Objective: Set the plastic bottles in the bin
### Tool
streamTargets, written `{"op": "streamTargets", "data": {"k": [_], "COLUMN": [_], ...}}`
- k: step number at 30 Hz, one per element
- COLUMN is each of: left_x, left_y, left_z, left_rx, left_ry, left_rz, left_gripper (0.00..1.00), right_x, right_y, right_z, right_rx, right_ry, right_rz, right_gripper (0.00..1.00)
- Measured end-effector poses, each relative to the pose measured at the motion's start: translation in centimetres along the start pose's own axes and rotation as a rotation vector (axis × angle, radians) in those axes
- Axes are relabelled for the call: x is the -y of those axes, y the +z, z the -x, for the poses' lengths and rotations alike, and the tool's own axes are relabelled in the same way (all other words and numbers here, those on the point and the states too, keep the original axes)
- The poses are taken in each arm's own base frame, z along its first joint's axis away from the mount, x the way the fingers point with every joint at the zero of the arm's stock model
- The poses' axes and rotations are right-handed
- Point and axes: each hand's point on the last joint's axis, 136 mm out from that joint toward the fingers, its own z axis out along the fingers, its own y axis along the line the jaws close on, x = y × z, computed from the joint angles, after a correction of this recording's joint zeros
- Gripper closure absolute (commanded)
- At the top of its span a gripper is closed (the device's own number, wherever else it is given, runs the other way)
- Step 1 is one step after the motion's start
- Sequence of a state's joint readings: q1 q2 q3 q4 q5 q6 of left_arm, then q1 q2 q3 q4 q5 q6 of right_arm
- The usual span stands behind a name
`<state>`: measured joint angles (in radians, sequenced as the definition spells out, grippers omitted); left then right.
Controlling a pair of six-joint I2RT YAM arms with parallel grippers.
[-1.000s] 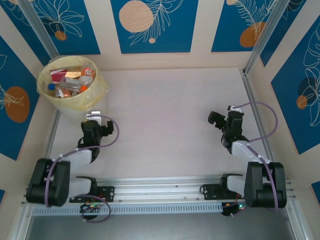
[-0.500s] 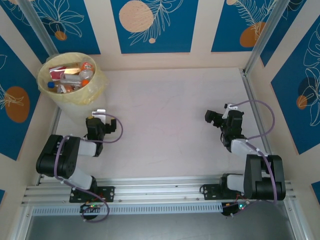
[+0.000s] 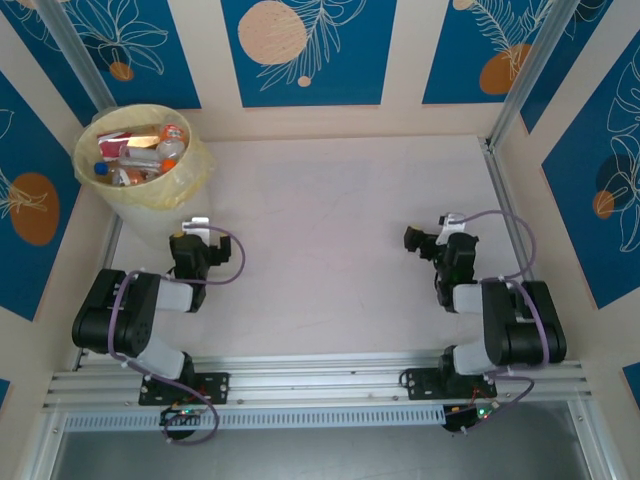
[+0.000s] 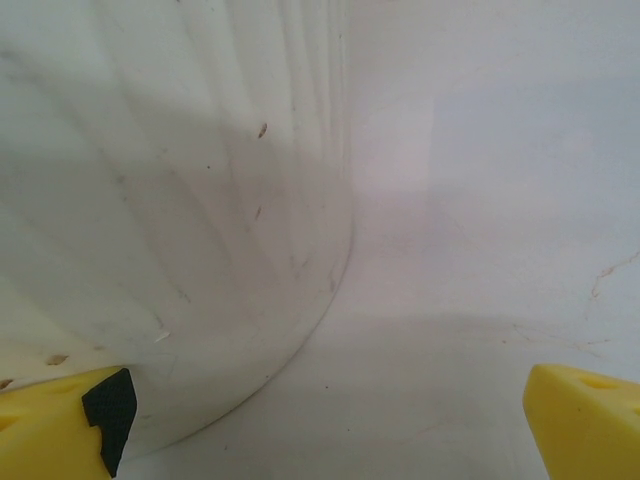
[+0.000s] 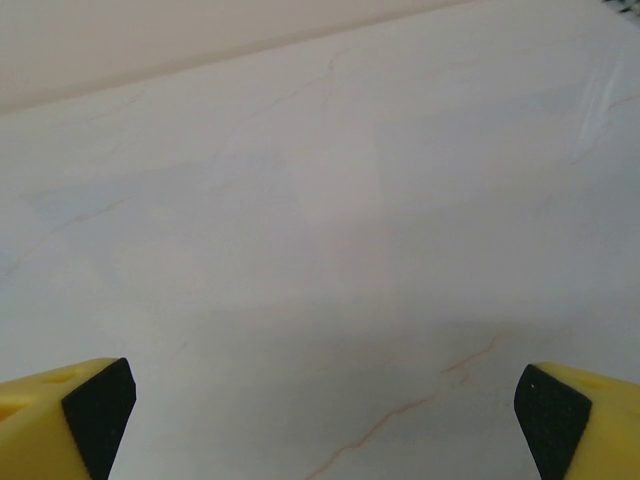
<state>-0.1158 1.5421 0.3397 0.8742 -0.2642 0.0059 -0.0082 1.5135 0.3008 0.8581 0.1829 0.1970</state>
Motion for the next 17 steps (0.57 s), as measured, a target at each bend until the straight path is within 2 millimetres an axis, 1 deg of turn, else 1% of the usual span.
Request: {"op": "streamTargets", "data": {"k": [1, 5, 6, 17], "left_x": [0.0, 0.0, 0.0, 0.0], "left_y": [0.0, 0.0, 0.0, 0.0], "left_z": [0.0, 0.0, 0.0, 0.0], "left_rx": [0.0, 0.0, 0.0, 0.0], "left_ry": [0.0, 0.0, 0.0, 0.0], "left_rz": [0.0, 0.001, 0.001, 0.002], "left_gripper": [0.0, 0.0, 0.0, 0.0], "right_x": [-0.1, -1.4, -1.6, -2.0], "right_y": [0.5, 1.4, 1.5, 1.5], "right_z": [-0.3, 2.6, 2.9, 2.7], "right_rx": [-0.032, 0.02, 0.026, 0.014], "right_ry": [-0.01, -0.051, -0.057, -0.073], "right_rz": [0.006, 0.062, 0.069, 0.093], "right_gripper": [0.0, 0.01, 0.01, 0.01]}}
